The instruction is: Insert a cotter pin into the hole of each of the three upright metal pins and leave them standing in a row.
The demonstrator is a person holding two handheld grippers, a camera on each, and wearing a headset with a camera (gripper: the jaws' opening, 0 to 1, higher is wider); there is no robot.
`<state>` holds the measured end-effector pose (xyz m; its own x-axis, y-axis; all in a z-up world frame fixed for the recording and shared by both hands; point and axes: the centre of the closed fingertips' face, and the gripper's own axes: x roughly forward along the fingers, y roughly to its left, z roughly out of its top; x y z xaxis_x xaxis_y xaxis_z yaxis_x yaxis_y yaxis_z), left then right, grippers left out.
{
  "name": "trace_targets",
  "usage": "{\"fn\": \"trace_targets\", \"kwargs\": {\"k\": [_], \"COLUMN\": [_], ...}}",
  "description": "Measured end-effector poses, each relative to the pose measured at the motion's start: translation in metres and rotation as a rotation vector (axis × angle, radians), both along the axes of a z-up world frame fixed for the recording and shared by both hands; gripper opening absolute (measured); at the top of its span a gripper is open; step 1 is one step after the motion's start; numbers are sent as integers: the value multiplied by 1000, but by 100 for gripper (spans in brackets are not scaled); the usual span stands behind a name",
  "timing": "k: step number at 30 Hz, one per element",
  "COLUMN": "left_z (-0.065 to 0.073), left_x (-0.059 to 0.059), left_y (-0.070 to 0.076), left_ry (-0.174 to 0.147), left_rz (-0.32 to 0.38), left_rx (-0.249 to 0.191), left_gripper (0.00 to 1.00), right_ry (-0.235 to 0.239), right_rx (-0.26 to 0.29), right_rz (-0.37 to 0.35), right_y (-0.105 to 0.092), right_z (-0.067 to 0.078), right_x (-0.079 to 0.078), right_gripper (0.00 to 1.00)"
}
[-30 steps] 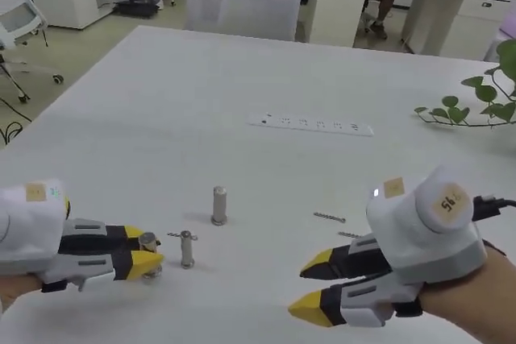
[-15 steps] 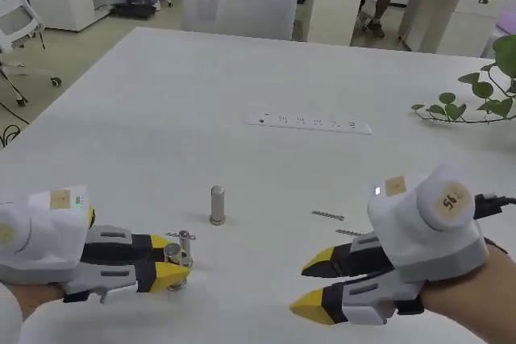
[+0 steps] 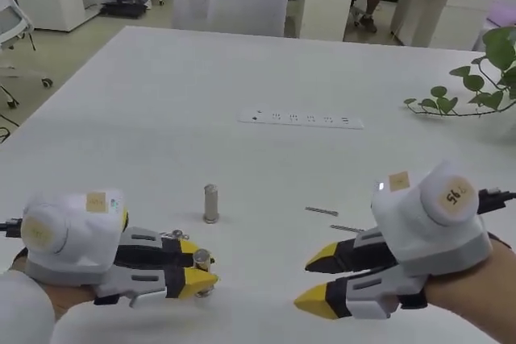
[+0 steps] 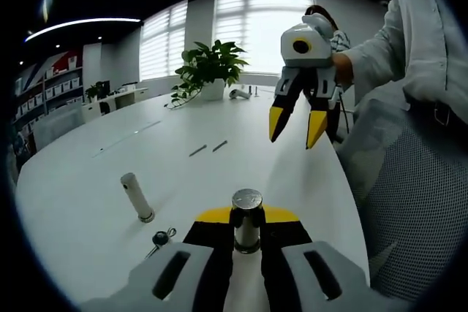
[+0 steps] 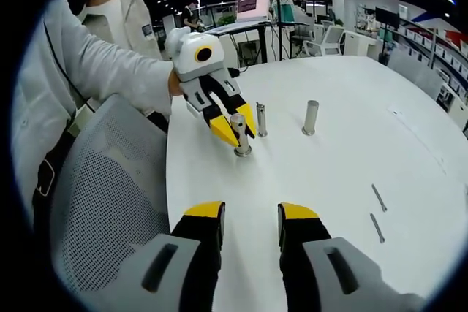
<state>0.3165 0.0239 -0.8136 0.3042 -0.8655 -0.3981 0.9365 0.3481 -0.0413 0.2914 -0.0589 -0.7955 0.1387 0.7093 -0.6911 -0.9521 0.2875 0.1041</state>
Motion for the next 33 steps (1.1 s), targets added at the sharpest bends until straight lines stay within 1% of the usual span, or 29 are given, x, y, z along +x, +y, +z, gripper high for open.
{"fn": "trace_targets", "kwargs": {"k": [3, 7, 14, 21, 27, 29, 33], "left_z": [-1, -2, -5, -8, -10, -10, -11], "left_x": [-1, -4, -5, -1, 0, 0, -1], "left_y": [-8, -21, -35, -40, -45, -46, -49], "left_ry": [0, 3, 8, 11, 9, 8, 8], "left_rz": [-8, -35, -49, -48, -55, -57, -61], "left_rx": [-1, -2, -4, -11, -13, -12, -14], "left_gripper": [10, 11, 11, 11, 11, 11, 11], "right_ry": [0, 1, -2, -4, -4, -3, -4], "right_rx": [0, 0, 5, 20, 20, 25, 24], "right_rz": [-5, -11, -25, -45, -55, -59, -61], "right_y": [-2, -4, -9, -14, -21, -22, -26], "right_z": [0, -1, -1, 1, 2, 3, 3], "right_x": [0, 0, 2, 3, 3, 3, 3], "right_gripper": [31, 31, 32, 35, 37, 40, 43]}}
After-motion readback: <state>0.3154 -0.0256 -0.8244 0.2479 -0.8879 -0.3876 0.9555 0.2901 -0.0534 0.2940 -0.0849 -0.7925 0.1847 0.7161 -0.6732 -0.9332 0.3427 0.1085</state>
